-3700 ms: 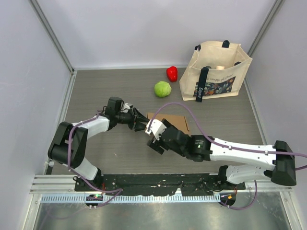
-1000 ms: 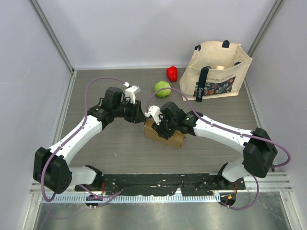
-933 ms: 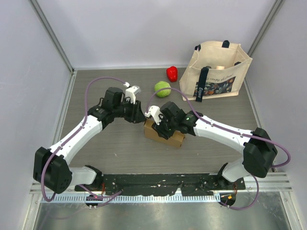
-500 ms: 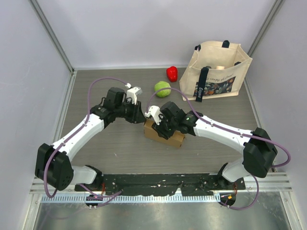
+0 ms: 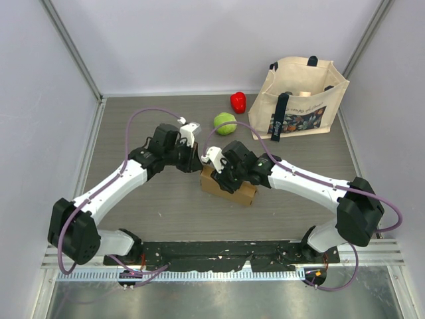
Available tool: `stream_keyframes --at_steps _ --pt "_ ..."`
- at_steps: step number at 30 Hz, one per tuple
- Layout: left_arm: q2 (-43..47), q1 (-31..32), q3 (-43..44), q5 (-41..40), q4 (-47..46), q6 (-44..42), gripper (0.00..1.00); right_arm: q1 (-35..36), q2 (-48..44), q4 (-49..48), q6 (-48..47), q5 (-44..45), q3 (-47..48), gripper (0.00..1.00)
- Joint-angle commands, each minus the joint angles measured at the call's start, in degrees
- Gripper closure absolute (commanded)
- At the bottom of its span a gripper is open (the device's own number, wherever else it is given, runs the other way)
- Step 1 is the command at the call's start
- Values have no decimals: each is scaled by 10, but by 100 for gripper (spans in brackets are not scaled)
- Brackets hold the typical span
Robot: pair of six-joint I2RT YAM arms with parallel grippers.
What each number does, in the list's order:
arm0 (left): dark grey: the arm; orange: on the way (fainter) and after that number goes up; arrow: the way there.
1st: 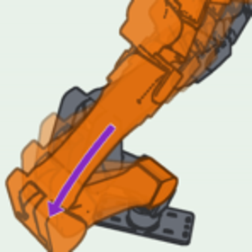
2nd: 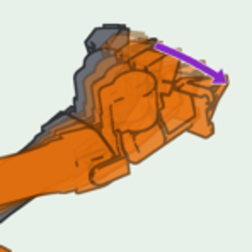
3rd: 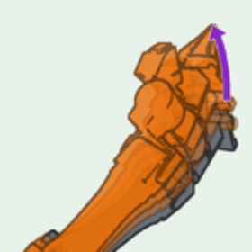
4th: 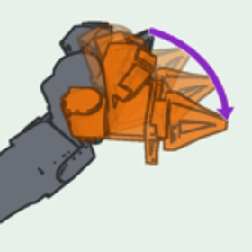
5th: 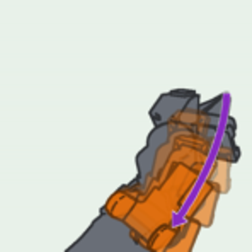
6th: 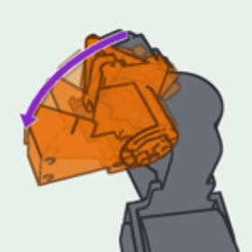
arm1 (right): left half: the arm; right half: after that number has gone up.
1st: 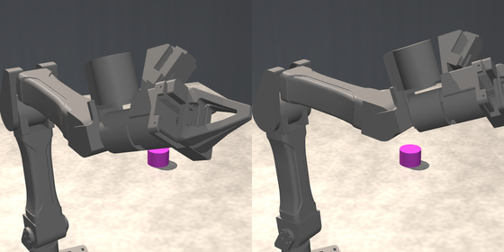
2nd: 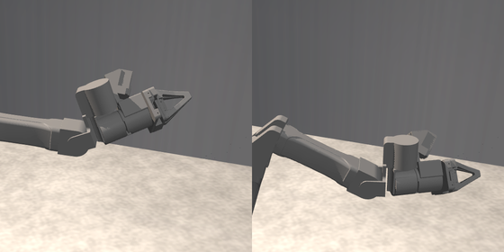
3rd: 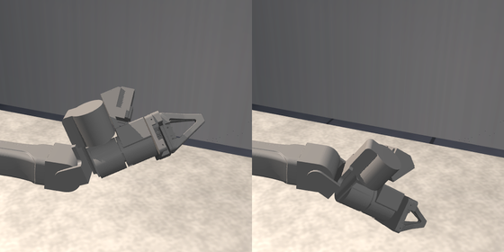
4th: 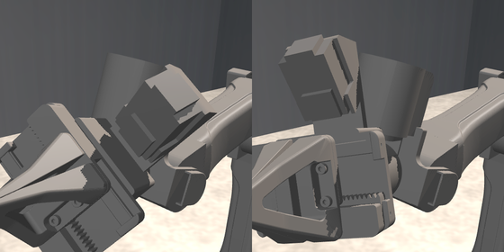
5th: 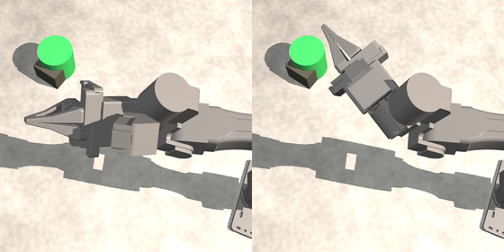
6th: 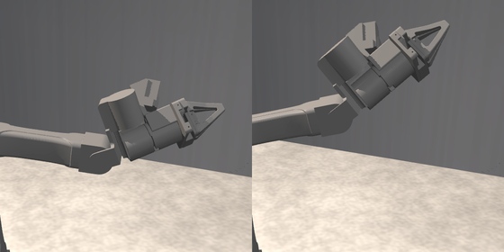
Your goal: Fold the paper box
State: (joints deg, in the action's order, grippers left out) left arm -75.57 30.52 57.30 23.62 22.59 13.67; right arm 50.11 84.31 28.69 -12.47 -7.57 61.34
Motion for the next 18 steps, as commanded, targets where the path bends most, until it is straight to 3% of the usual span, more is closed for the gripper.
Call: stream_keyframes --at_steps 1,13,18 --pt "22 31 -3 -57 11 20 100 3 9 -10 22 -23 4 73" --pt "48 67 -55 -150 -2 55 100 -1 17 -28 27 -10 -1 71" --pt "53 81 -72 -189 -11 78 100 -1 9 -43 47 13 -9 62"
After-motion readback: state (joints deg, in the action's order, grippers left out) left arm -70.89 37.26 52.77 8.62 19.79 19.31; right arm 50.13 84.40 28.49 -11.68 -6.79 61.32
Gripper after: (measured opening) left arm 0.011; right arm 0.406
